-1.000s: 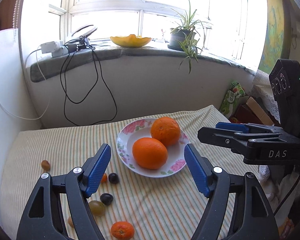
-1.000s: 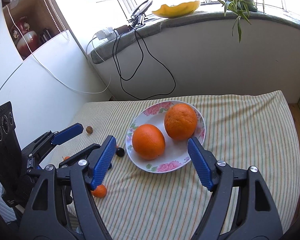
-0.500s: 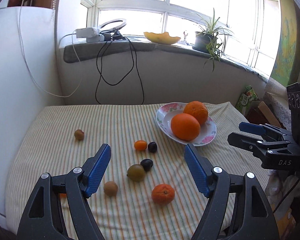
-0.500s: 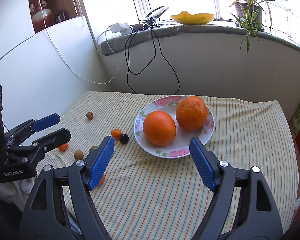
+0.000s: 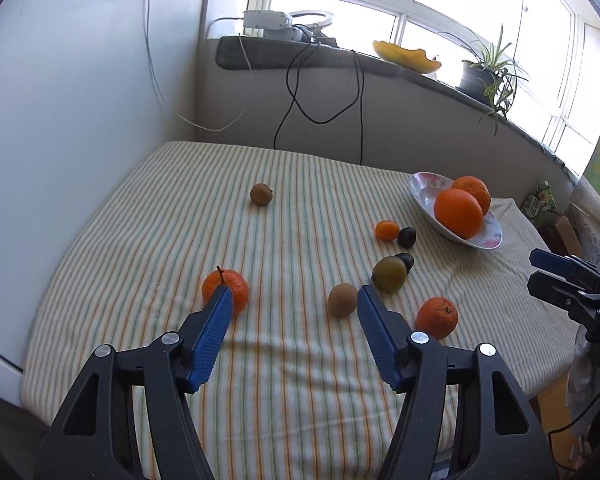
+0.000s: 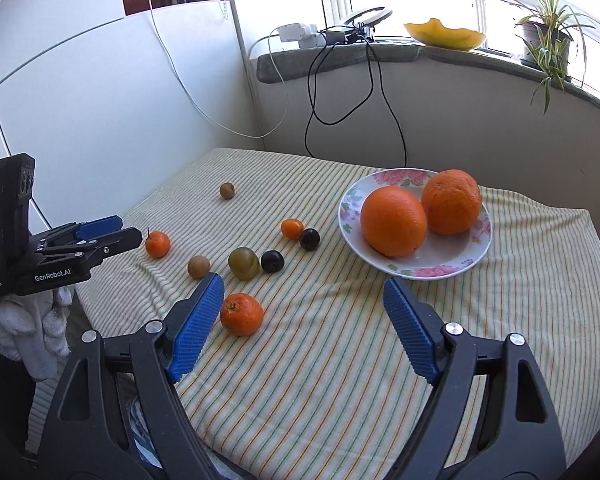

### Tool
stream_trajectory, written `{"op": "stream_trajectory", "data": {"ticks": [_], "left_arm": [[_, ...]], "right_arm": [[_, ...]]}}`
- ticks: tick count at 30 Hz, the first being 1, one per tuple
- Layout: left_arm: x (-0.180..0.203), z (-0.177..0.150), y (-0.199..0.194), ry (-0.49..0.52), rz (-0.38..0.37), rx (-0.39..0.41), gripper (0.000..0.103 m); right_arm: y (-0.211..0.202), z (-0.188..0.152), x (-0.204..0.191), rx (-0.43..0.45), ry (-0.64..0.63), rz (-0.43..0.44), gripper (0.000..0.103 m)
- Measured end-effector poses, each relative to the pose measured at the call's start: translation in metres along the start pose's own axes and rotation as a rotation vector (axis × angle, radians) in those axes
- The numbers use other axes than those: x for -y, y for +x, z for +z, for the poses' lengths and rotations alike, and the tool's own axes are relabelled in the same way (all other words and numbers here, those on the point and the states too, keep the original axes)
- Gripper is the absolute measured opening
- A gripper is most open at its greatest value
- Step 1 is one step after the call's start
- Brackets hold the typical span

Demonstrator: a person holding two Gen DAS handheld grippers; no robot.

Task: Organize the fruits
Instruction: 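Move both grippers away from the plate toward the loose small fruits, then close the left gripper on the stemmed tangerine while the right gripper grasps another tangerine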

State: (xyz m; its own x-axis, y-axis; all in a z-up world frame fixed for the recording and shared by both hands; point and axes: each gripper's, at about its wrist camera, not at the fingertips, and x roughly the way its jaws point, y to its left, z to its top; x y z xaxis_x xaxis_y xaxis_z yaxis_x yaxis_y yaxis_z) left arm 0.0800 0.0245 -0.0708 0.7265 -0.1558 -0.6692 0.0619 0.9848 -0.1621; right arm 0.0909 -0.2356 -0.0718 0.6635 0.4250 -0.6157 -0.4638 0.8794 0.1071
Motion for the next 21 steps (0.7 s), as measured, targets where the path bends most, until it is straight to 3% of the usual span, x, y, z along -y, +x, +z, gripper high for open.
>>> {"op": "stream_trajectory", "data": {"ticks": [4, 10, 13, 21], "left_arm": [[-0.016, -0.006, 0.007, -0.045, 0.007, -0.016, 0.056], [-0.040, -0.010, 0.025, -0.104, 0.023, -0.044, 0.047], [-0.050, -0.012, 0.033, -0.136, 0.013, -0.057, 0.045], [-0.055, -0.011, 0.043, -0.141, 0.012, -0.065, 0.045]], "right_arm": [[0.011, -0.008, -0.007, -0.035, 0.007, 0.042, 0.083], [0.029, -0.017, -0.016, -0.094, -0.005, 0.089, 0.068], [0.040, -0.020, -0.019, -0.121, -0.004, 0.102, 0.061], [0.062, -0.024, -0.029, -0.171, -0.018, 0.121, 0.055]]}}
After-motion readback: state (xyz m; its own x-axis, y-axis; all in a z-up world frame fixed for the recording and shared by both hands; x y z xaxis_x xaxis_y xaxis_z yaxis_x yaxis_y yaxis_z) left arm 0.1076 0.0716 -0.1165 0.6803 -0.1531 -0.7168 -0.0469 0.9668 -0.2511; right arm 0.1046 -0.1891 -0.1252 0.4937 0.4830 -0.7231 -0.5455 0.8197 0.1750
